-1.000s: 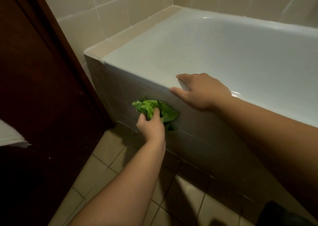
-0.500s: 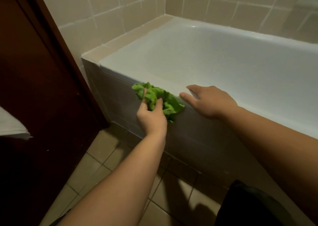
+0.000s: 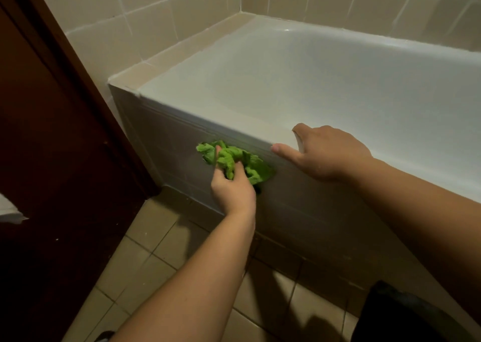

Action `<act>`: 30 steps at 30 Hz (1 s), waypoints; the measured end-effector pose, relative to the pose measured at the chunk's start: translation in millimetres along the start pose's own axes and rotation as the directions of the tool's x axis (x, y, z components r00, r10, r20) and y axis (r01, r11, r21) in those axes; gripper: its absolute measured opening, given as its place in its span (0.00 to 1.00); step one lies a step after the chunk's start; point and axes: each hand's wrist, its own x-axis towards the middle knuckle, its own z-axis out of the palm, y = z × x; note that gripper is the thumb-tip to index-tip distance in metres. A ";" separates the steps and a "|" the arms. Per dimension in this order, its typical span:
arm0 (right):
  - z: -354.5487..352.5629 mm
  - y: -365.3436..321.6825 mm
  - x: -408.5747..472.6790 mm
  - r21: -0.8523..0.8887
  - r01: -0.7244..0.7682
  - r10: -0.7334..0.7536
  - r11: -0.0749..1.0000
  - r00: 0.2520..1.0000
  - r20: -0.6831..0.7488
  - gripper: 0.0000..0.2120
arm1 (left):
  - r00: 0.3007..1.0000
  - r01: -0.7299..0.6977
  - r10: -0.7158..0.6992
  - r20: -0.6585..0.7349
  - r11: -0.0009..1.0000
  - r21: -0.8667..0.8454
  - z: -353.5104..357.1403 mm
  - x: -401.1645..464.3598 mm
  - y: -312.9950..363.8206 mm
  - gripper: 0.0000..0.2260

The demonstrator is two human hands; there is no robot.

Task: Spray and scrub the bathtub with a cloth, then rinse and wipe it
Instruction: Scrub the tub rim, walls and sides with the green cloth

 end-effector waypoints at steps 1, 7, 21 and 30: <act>0.6 -1.0 1.9 -0.013 0.001 -0.001 1.000 1.000 0.005 0.35 | 1.000 -0.001 0.002 -0.016 1.000 0.032 -1.7 6.8 -6.4 0.20; -2.5 -12.8 11.9 -0.002 0.025 -0.025 1.000 0.999 0.020 0.29 | 0.957 0.286 -0.287 0.042 0.958 0.037 -1.7 -16.3 -40.3 0.08; 0.2 -37.7 33.6 -0.002 0.089 -0.089 0.996 0.996 0.016 0.29 | 0.911 0.412 -0.412 0.028 0.911 0.005 3.0 -5.2 -79.3 0.11; -0.1 -41.1 37.5 0.004 0.115 -0.115 0.993 0.993 0.010 0.27 | 0.949 0.314 -0.314 0.003 0.949 0.003 7.1 19.8 -81.2 0.19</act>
